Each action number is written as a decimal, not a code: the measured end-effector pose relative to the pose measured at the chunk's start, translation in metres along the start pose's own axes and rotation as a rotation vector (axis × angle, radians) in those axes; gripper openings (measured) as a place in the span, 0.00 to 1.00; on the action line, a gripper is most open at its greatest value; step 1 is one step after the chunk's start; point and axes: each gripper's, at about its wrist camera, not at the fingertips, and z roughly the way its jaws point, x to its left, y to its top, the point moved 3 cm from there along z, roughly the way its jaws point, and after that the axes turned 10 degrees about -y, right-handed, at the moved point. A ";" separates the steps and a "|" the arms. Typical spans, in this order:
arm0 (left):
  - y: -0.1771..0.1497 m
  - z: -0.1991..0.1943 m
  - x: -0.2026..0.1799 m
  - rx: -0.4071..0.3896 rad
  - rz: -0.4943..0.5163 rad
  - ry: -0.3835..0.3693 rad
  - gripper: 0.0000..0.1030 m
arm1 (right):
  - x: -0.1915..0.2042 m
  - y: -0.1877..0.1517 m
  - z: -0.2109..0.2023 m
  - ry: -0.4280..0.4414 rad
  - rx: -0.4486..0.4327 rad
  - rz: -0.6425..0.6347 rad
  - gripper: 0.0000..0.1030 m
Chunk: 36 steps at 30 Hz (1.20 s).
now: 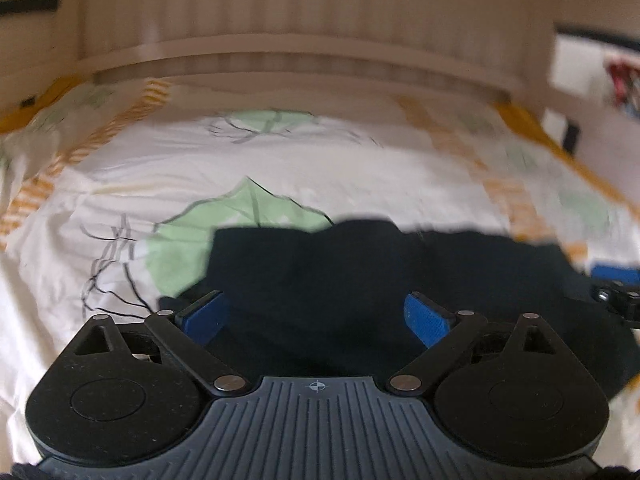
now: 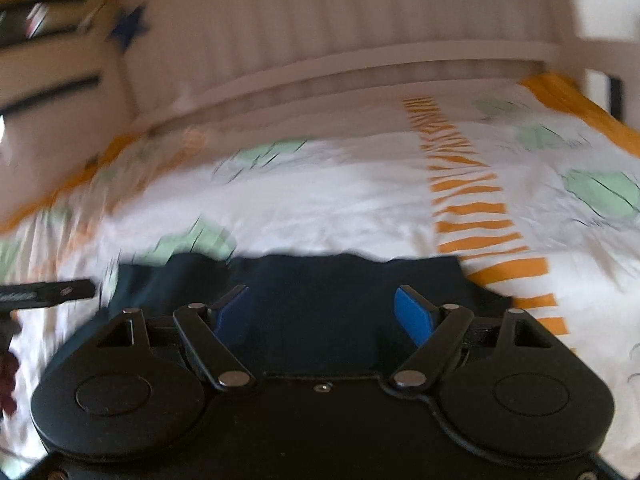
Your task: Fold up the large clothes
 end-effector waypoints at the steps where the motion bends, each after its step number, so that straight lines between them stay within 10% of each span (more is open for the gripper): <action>1: -0.003 0.007 -0.001 0.015 0.016 0.003 0.93 | 0.009 -0.003 0.002 0.009 0.009 -0.041 0.79; 8: -0.011 0.060 0.029 0.133 -0.019 0.082 1.00 | 0.038 -0.010 0.050 -0.065 0.097 -0.215 0.79; 14: -0.017 0.074 0.070 0.126 -0.209 0.041 1.00 | 0.006 -0.002 0.099 -0.117 0.208 -0.043 0.95; 27: -0.033 0.068 0.060 -0.011 -0.168 0.068 1.00 | 0.000 -0.023 0.101 -0.072 0.088 0.005 1.00; 36: -0.025 0.059 0.061 0.065 -0.194 0.035 1.00 | 0.003 -0.021 0.098 -0.080 0.100 -0.007 1.00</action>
